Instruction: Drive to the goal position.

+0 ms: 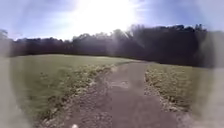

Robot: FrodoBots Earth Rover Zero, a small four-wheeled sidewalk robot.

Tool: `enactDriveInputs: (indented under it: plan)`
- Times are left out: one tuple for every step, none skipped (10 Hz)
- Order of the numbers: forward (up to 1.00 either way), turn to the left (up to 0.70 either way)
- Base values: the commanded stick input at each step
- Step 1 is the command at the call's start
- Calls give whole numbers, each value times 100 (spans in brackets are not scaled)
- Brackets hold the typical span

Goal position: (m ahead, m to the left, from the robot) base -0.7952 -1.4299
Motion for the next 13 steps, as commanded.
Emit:
enactDriveInputs:
  plan:
    - [70,0]
    - [70,0]
    - [70,0]
    - [70,0]
    - [70,0]
    - [70,-3]
    - [70,-8]
    - [70,-25]
    - [70,-34]
    - [70,-34]
    - [70,-34]
    - [70,-34]
    - [70,-34]
